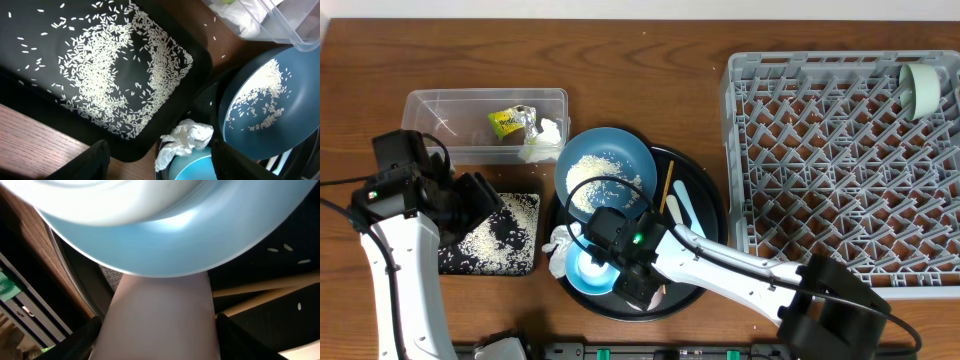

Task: Sort waste into correct bins and load items into the dishwasher rack
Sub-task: 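Reach the right gripper to the white cup on the round tray and grasp it, then carry the white cup with the right gripper to the rack's right side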

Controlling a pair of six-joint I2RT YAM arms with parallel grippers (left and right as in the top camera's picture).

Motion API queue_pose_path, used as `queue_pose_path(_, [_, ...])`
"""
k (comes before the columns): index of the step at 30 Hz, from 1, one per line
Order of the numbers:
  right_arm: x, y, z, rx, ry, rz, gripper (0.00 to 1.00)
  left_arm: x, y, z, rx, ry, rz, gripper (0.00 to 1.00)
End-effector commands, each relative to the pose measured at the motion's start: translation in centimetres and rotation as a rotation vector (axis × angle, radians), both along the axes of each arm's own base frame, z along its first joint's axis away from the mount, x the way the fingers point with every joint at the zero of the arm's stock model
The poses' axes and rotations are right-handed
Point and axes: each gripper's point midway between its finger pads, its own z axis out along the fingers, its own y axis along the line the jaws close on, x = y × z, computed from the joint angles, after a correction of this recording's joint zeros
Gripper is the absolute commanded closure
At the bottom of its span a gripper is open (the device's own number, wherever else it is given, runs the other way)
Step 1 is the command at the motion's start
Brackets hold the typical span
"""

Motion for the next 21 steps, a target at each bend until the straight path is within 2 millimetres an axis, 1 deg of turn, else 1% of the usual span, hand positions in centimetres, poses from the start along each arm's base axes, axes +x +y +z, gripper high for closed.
queue_pose_path(1, [-0.3,-0.2,0.0,-0.021,0.013,-0.011,0.54,0.1,0.2,0.0,0.008,0.004,-0.004,0.33])
queue_pose_path(3, [0.2,-0.1,0.7,-0.006,0.005,-0.022,0.53,0.1,0.2,0.0,0.008,0.004,-0.004,0.34])
queue_pose_path(6, [1.4,0.0,2.5,0.033,-0.02,-0.051,0.54,0.1,0.2,0.0,0.008,0.004,-0.004,0.33])
queue_pose_path(8, [2.5,-0.2,4.0,0.069,-0.042,-0.082,0.55,0.1,0.3,0.0,0.008,0.003,-0.004,0.34])
queue_pose_path(11, [5.0,-0.9,6.8,0.145,-0.094,-0.154,0.55,0.1,0.2,0.0,0.008,0.004,-0.004,0.33])
queue_pose_path(14, [8.3,-2.9,9.7,0.194,-0.188,-0.249,0.55,0.1,0.2,0.0,0.008,0.004,-0.004,0.34])
queue_pose_path(16, [10.5,-4.9,11.4,0.21,-0.263,-0.324,0.55,0.1,0.2,0.0,0.008,0.004,-0.004,0.33])
queue_pose_path(18, [13.1,-7.7,13.1,0.21,-0.351,-0.425,0.55,0.1,0.2,0.0,0.008,0.004,-0.004,0.34])
queue_pose_path(21, [16.6,-12.5,15.4,0.201,-0.466,-0.596,0.59,0.1,0.2,0.0,0.008,0.004,-0.004,0.33])
